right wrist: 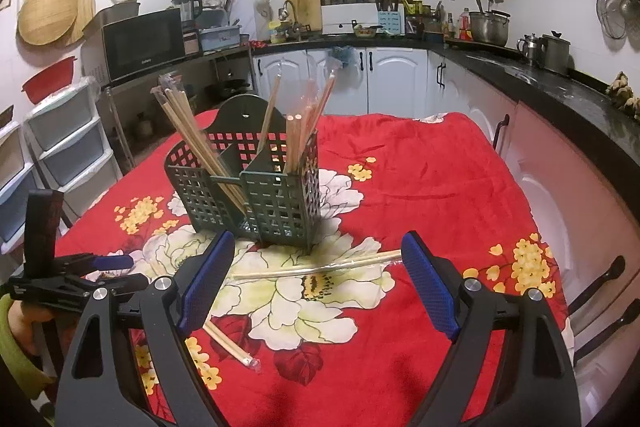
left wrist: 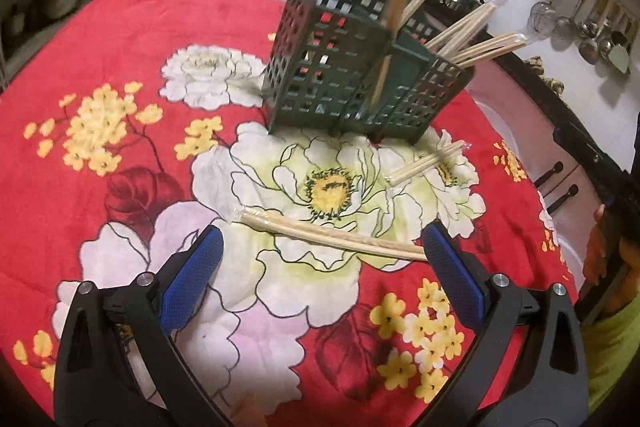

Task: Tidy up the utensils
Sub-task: 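Close the left gripper on wrapped chopsticks while the right gripper grasps another pair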

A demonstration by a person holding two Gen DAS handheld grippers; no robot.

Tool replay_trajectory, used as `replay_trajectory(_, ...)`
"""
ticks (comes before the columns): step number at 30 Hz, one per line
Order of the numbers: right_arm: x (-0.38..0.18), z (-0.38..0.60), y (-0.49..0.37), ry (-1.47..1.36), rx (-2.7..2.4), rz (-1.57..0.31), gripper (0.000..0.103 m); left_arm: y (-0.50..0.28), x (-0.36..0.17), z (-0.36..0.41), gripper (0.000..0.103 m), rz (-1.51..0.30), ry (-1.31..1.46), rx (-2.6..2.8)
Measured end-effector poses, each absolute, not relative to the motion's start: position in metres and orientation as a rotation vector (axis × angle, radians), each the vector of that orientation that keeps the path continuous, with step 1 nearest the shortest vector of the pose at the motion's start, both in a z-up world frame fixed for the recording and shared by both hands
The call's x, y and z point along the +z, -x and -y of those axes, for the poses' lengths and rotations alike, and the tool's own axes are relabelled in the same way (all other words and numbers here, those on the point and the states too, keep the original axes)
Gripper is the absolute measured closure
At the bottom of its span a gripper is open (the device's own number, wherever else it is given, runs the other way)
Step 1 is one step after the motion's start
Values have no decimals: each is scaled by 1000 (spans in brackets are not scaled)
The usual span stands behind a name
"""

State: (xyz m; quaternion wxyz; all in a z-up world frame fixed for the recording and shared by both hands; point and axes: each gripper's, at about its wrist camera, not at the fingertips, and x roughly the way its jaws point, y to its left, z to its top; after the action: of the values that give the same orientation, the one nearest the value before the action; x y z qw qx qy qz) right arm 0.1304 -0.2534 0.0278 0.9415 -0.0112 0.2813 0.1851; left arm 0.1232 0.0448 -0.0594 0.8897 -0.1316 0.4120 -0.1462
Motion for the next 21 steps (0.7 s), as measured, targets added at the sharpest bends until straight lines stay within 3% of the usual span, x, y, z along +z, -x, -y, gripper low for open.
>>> replay_trajectory(4,20,254,-140,25,367,-601,21,-133,-69,-49,24,-885,289,-290)
replay_trajectory(11,6,258,-161,20,344,-653,24,-145,-76,-61,35,-897,344,-280)
replay_trajectory(17,-10,271,-191,23,294,-733,30,-150,-80,-68,65,-890,361,-253)
replay_trajectory(19,-16,278,-204,17,278,-766,34,-152,-82,-71,78,-892,358,-242)
replay_trajectory(21,-24,286,-219,-6,271,-800,39,-153,-83,-73,84,-893,358,-239)
